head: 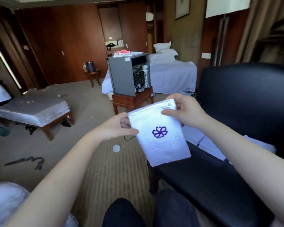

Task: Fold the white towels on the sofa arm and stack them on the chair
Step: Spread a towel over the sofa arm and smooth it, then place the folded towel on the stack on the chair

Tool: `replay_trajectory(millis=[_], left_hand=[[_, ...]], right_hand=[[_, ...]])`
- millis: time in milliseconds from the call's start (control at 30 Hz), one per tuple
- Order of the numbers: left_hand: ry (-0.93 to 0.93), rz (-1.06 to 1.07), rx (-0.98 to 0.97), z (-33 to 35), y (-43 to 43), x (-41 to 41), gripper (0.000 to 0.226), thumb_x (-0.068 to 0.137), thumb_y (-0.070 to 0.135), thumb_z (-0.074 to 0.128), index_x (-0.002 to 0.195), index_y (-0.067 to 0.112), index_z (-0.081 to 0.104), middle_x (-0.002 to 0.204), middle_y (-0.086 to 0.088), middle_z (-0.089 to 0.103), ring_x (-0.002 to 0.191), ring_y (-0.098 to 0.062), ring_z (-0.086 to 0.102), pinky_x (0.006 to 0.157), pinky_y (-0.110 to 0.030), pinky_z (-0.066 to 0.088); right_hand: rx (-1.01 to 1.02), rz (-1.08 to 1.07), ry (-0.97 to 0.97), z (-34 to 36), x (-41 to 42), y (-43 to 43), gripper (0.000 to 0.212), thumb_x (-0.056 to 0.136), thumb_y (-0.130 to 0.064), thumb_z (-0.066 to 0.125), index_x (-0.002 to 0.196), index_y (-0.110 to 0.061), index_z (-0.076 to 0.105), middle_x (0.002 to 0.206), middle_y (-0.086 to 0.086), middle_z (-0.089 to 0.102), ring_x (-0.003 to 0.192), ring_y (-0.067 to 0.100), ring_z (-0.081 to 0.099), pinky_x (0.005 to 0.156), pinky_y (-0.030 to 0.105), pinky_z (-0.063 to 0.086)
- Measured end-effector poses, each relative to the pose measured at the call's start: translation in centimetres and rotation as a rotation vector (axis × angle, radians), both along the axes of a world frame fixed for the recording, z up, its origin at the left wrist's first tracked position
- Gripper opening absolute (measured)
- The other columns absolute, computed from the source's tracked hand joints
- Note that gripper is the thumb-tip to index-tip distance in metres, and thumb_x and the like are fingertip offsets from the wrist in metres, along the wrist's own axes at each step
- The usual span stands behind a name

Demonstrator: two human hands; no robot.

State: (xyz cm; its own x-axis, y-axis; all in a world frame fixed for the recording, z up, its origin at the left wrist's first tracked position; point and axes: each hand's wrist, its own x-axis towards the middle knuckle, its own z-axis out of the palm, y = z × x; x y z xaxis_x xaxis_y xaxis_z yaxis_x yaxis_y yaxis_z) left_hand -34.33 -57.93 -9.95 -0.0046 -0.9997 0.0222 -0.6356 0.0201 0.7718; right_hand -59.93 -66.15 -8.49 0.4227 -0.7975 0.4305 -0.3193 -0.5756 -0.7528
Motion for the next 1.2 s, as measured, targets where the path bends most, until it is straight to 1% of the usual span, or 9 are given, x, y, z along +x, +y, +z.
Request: replay_trajectory(millis=[167, 300, 467, 600, 700, 800, 933, 1067, 1200], left_hand=[[0.123, -0.152, 0.08, -3.3, -2.6, -5.7, 0.048, 0.077, 0.021, 0.081, 0.113, 0.03, 0.052, 0.11, 0.007, 0.066, 0.097, -0.005, 0.066, 0.075, -0.012, 0.05], [0.133, -0.286, 0.125, -6.7, -4.8, -11.3, 0.073, 0.067, 0.034, 0.086, 0.13, 0.023, 0.051, 0.117, 0.005, 0.066, 0.101, -0.01, 0.066, 0.087, -0.022, 0.053], [0.173, -0.377, 0.157, -9.8, -6.6, -17.6, 0.047, 0.079, 0.019, 0.08, 0.12, 0.019, 0.058, 0.109, 0.006, 0.069, 0.094, -0.004, 0.066, 0.077, -0.012, 0.049], [0.222, -0.419, 0.152, -11.1, -8.0, -21.6, 0.028, 0.082, 0.017, 0.077, 0.107, 0.015, 0.066, 0.102, 0.006, 0.072, 0.094, -0.005, 0.067, 0.079, -0.015, 0.049], [0.253, -0.481, 0.214, -11.8, -9.1, -23.8, 0.033, 0.081, 0.016, 0.078, 0.111, 0.016, 0.063, 0.106, 0.007, 0.071, 0.094, -0.001, 0.067, 0.08, -0.015, 0.05], [0.245, -0.48, 0.281, -13.3, -10.9, -25.6, 0.046, 0.078, 0.022, 0.08, 0.118, 0.022, 0.057, 0.11, 0.01, 0.069, 0.097, -0.001, 0.065, 0.085, -0.019, 0.052], [0.257, -0.456, 0.319, -16.1, -14.2, -27.7, 0.035, 0.083, 0.024, 0.074, 0.116, 0.017, 0.064, 0.108, 0.011, 0.071, 0.097, -0.001, 0.066, 0.081, -0.018, 0.052], [0.34, -0.394, 0.393, -19.0, -17.8, -29.2, 0.021, 0.087, 0.02, 0.068, 0.108, 0.016, 0.065, 0.106, 0.005, 0.072, 0.098, -0.012, 0.068, 0.086, -0.033, 0.057], [0.383, -0.38, 0.421, -22.1, -21.1, -31.1, 0.012, 0.09, 0.02, 0.065, 0.101, 0.017, 0.069, 0.096, 0.005, 0.073, 0.08, -0.001, 0.066, 0.065, -0.015, 0.048]], right_hand=[[-0.024, -0.166, -0.049, 1.0, -6.7, 0.6, 0.03, 0.075, -0.021, 0.082, 0.1, -0.016, 0.066, 0.098, 0.003, 0.072, 0.088, 0.019, 0.07, 0.083, 0.045, 0.056], [-0.037, -0.283, -0.094, 1.4, -11.7, 1.6, 0.026, 0.078, -0.017, 0.08, 0.099, -0.016, 0.065, 0.097, 0.002, 0.072, 0.087, 0.017, 0.07, 0.083, 0.039, 0.057], [-0.027, -0.43, -0.119, 0.9, -17.3, 2.4, 0.024, 0.077, -0.014, 0.08, 0.096, -0.016, 0.065, 0.094, 0.002, 0.072, 0.083, 0.015, 0.069, 0.08, 0.035, 0.056], [-0.011, -0.548, -0.096, -0.1, -21.3, 2.0, 0.027, 0.076, -0.015, 0.081, 0.097, -0.017, 0.066, 0.096, 0.002, 0.072, 0.087, 0.018, 0.07, 0.083, 0.034, 0.055], [0.015, -0.63, -0.114, -1.0, -23.4, 0.8, 0.027, 0.077, -0.017, 0.081, 0.1, -0.016, 0.067, 0.099, -0.001, 0.072, 0.092, 0.018, 0.068, 0.083, 0.027, 0.053], [0.042, -0.684, -0.115, -2.4, -24.8, -1.1, 0.025, 0.077, -0.02, 0.081, 0.098, -0.019, 0.068, 0.099, -0.004, 0.071, 0.092, 0.015, 0.067, 0.083, 0.029, 0.053], [0.115, -0.735, -0.122, -5.2, -26.7, -4.4, 0.024, 0.078, -0.021, 0.08, 0.098, -0.018, 0.068, 0.097, -0.005, 0.071, 0.088, 0.011, 0.067, 0.079, 0.025, 0.053], [0.271, -0.773, -0.136, -9.1, -30.5, -8.2, 0.024, 0.08, -0.02, 0.078, 0.098, -0.011, 0.066, 0.092, 0.003, 0.072, 0.083, 0.018, 0.068, 0.076, 0.036, 0.055], [0.467, -0.811, -0.044, -14.4, -35.2, -11.3, 0.021, 0.082, -0.016, 0.076, 0.097, -0.007, 0.064, 0.093, 0.014, 0.071, 0.083, 0.026, 0.067, 0.078, 0.039, 0.056]])
